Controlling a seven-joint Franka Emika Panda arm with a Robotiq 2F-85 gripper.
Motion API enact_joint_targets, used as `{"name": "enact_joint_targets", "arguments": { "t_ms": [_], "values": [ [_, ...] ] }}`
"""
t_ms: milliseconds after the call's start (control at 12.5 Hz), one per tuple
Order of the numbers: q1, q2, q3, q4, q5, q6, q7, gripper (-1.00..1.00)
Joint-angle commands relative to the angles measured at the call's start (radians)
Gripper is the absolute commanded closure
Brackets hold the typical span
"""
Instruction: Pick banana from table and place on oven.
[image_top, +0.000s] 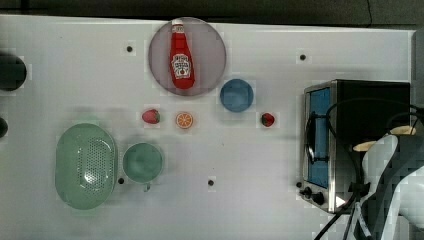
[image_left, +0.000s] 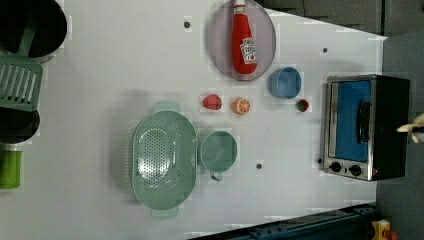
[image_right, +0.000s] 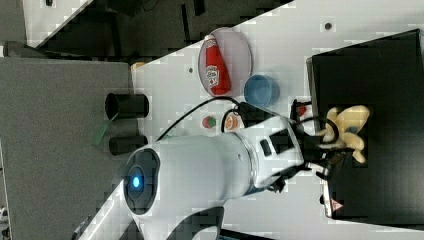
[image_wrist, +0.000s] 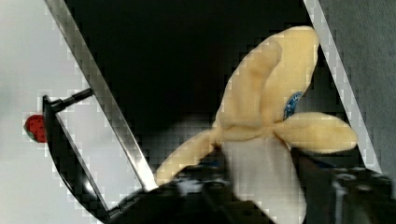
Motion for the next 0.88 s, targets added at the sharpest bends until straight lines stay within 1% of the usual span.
{"name": "enact_joint_targets", "arguments": {
  "t_ms": [80, 160, 240, 400, 560, 720, 880],
  "values": [
    [0.014, -0.017, -0.019, 0.018, 0.017, 0.008, -0.036, -0.66],
    [0.015, -0.022, -0.015, 0.026, 0.017, 0.007, -0.036, -0.88],
    [0.019, -0.028, -0.012, 0.035, 0.017, 0.007, -0.036, -1.00],
    [0.033, -0.053, -0.001, 0.069, 0.012, -0.027, -0.035, -1.00],
    [0.056, -0.105, 0.023, 0.117, 0.002, -0.158, 0.000, -1.00],
    [0.081, -0.172, 0.077, 0.161, -0.011, -0.333, 0.159, -1.00],
    [0.099, -0.239, 0.166, 0.176, -0.021, -0.454, 0.401, -1.00]
  ]
}}
